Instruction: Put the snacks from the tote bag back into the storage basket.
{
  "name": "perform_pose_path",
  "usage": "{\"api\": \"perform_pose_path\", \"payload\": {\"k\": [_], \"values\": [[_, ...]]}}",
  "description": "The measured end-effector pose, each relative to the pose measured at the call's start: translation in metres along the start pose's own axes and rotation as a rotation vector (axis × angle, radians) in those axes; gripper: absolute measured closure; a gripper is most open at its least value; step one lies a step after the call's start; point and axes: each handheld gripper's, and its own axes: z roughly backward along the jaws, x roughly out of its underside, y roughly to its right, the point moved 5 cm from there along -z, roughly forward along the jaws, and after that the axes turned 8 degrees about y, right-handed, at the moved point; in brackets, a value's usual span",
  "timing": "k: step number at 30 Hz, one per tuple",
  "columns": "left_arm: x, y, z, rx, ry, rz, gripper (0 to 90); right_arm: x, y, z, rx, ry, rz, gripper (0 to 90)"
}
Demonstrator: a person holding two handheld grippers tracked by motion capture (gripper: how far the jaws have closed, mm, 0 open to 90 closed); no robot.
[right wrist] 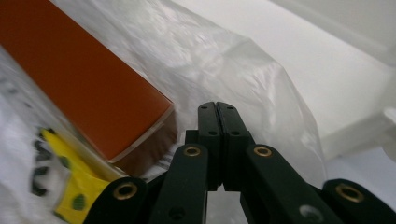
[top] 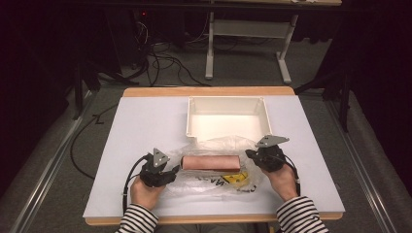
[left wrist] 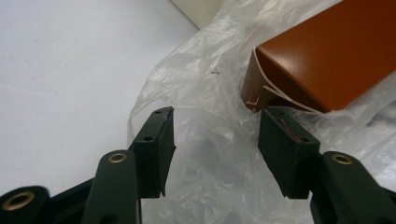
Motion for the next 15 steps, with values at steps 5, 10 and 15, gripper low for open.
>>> {"api": "perform_pose_path", "payload": {"k": [5, 10, 15], "values": [[0.009, 0.002, -0.006, -0.003, -0.031, -0.019, 46.6, 0.021, 0.011, -0.014, 0.033, -0.060, -0.019, 90.0], [0.015, -0.001, -0.008, -0.010, -0.050, -0.025, 46.9, 0.034, 0.019, -0.022, 0.047, -0.075, -0.053, 90.0], [0.006, 0.010, 0.014, -0.001, 0.029, -0.059, 46.8, 0.029, 0.016, -0.014, 0.010, -0.044, -0.076, 69.9]]}}
